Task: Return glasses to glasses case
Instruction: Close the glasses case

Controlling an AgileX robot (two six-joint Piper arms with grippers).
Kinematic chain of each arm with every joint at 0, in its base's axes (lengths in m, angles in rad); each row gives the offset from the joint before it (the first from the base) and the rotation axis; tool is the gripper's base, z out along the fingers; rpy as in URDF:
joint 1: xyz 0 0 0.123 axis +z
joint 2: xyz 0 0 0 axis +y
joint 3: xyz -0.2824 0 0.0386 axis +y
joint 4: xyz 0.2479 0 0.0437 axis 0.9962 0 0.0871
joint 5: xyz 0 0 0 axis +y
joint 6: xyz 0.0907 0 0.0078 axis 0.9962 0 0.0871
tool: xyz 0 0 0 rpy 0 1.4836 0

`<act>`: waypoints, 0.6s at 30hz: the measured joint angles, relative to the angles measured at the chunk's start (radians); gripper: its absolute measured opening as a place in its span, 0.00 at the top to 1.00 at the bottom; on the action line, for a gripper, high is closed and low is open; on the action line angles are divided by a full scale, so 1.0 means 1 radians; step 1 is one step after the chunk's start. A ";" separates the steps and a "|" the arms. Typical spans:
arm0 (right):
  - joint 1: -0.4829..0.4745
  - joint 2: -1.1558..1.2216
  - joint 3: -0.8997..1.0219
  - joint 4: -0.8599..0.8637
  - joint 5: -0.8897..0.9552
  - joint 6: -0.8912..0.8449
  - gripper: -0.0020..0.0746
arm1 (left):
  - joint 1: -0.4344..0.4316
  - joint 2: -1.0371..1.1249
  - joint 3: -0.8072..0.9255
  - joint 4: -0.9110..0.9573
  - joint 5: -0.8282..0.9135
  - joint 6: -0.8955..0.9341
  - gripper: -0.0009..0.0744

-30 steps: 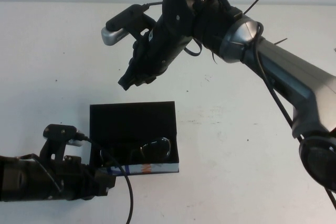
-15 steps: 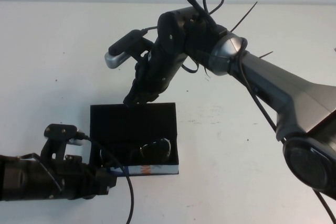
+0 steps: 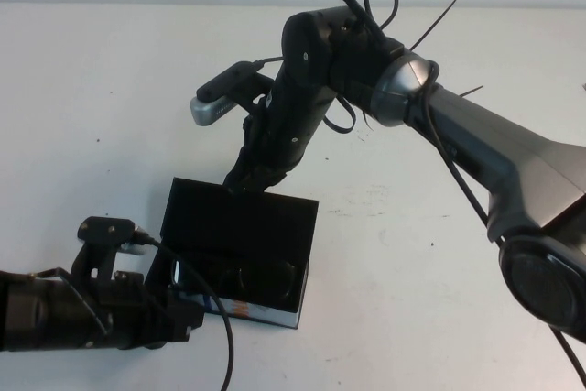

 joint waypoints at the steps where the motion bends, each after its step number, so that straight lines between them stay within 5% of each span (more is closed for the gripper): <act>1: 0.000 -0.002 0.000 0.002 0.000 0.000 0.99 | 0.000 0.000 0.000 0.000 0.000 -0.001 0.99; 18: 0.090 -0.099 0.065 0.045 0.021 0.097 0.99 | 0.000 0.000 0.000 0.000 0.000 0.000 0.99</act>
